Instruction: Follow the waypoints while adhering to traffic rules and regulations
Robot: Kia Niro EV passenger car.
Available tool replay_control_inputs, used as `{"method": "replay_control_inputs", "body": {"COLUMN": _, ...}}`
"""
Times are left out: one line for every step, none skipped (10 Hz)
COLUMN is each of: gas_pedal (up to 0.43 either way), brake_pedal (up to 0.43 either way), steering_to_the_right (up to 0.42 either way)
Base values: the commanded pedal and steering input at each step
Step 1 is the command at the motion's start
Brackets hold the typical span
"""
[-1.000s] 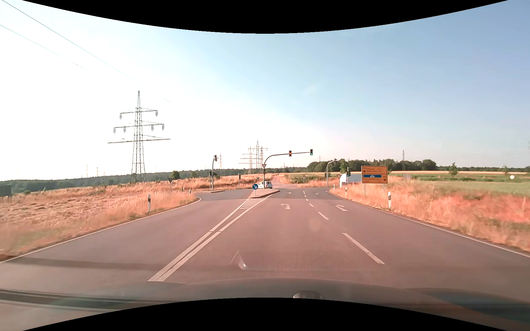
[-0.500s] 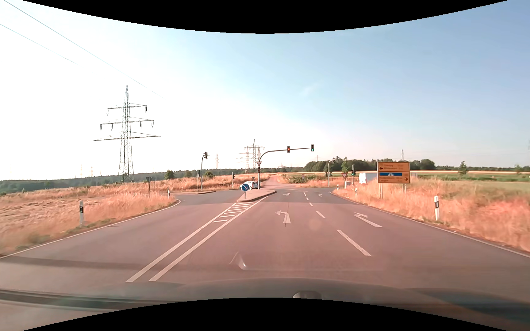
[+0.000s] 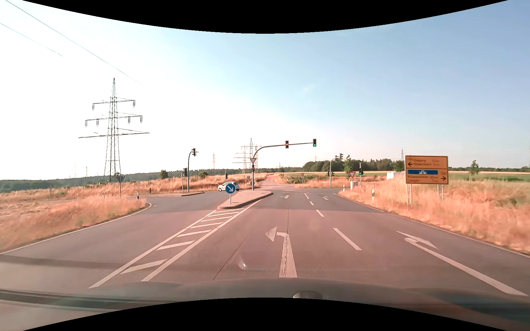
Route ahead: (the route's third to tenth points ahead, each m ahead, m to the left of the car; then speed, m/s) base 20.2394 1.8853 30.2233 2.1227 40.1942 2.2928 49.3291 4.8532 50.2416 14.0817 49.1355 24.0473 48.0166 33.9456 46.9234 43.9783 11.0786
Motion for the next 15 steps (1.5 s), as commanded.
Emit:
{"method": "replay_control_inputs", "body": {"gas_pedal": 0.0, "brake_pedal": 0.183, "steering_to_the_right": 0.003}}
{"method": "replay_control_inputs", "body": {"gas_pedal": 0.0, "brake_pedal": 0.207, "steering_to_the_right": 0.003}}
{"method": "replay_control_inputs", "body": {"gas_pedal": 0.0, "brake_pedal": 0.22, "steering_to_the_right": 0.003}}
{"method": "replay_control_inputs", "body": {"gas_pedal": 0.0, "brake_pedal": 0.232, "steering_to_the_right": 0.003}}
{"method": "replay_control_inputs", "body": {"gas_pedal": 0.0, "brake_pedal": 0.244, "steering_to_the_right": 0.003}}
{"method": "replay_control_inputs", "body": {"gas_pedal": 0.0, "brake_pedal": 0.25, "steering_to_the_right": 0.003}}
{"method": "replay_control_inputs", "body": {"gas_pedal": 0.0, "brake_pedal": 0.256, "steering_to_the_right": 0.003}}
{"method": "replay_control_inputs", "body": {"gas_pedal": 0.0, "brake_pedal": 0.268, "steering_to_the_right": 0.003}}
{"method": "replay_control_inputs", "body": {"gas_pedal": 0.0, "brake_pedal": 0.28, "steering_to_the_right": 0.003}}
{"method": "replay_control_inputs", "body": {"gas_pedal": 0.0, "brake_pedal": 0.28, "steering_to_the_right": 0.003}}
{"method": "replay_control_inputs", "body": {"gas_pedal": 0.0, "brake_pedal": 0.287, "steering_to_the_right": 0.003}}
{"method": "replay_control_inputs", "body": {"gas_pedal": 0.0, "brake_pedal": 0.293, "steering_to_the_right": 0.003}}
{"method": "replay_control_inputs", "body": {"gas_pedal": 0.0, "brake_pedal": 0.299, "steering_to_the_right": 0.003}}
{"method": "replay_control_inputs", "body": {"gas_pedal": 0.0, "brake_pedal": 0.305, "steering_to_the_right": 0.004}}
{"method": "replay_control_inputs", "body": {"gas_pedal": 0.0, "brake_pedal": 0.311, "steering_to_the_right": 0.004}}
